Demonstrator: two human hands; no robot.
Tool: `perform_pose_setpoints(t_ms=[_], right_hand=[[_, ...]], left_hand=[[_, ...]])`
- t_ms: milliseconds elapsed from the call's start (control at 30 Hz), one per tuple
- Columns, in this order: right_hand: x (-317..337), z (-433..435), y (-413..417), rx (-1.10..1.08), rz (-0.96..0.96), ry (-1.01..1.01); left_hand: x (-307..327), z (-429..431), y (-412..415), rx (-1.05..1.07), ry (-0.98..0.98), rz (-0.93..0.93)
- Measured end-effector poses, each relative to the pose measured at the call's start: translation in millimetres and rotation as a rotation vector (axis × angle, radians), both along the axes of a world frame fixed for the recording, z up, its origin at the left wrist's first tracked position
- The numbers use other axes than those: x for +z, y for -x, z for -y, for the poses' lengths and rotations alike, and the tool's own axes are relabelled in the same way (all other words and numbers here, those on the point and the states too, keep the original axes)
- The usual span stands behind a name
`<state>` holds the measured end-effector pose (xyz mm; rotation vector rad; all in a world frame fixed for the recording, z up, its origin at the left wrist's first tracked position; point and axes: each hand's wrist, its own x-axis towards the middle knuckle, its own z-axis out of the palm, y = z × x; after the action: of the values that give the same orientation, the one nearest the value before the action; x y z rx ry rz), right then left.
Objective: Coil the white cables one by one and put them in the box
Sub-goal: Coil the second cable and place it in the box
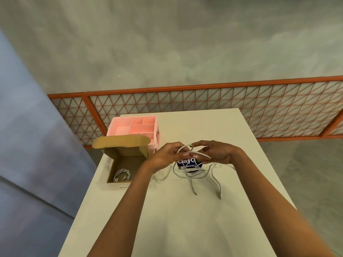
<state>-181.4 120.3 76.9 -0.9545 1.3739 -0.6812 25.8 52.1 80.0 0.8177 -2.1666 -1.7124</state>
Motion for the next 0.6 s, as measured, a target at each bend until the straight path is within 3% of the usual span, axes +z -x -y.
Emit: perform_pose_setpoints(t_ms=[133, 233, 333, 433, 600], right_hand=[[-5.1, -2.1, 3.5, -0.029, -0.022, 0.062], [-10.5, 0.9, 11.4, -0.097, -0.233, 0.175], [-12.2, 3.3, 17.0, -0.075, -0.396, 0.161], [-5.6, 6.5, 4.0, -0.057, -0.392, 0.184], [4.1, 16.4, -19.8, -0.162, -0.266, 0.532]], left_hand=[[6.1, -4.1, -1.5, 0.038, -0.121, -0.105], [13.0, -2.1, -4.4, 0.145, -0.140, -0.099], [15.1, 2.1, -10.7, 0.200, -0.127, -0.100], [19.5, 0.6, -11.9, 0.156, -0.127, -0.080], [23.0, 0.5, -8.6, 0.035, -0.136, -0.058]])
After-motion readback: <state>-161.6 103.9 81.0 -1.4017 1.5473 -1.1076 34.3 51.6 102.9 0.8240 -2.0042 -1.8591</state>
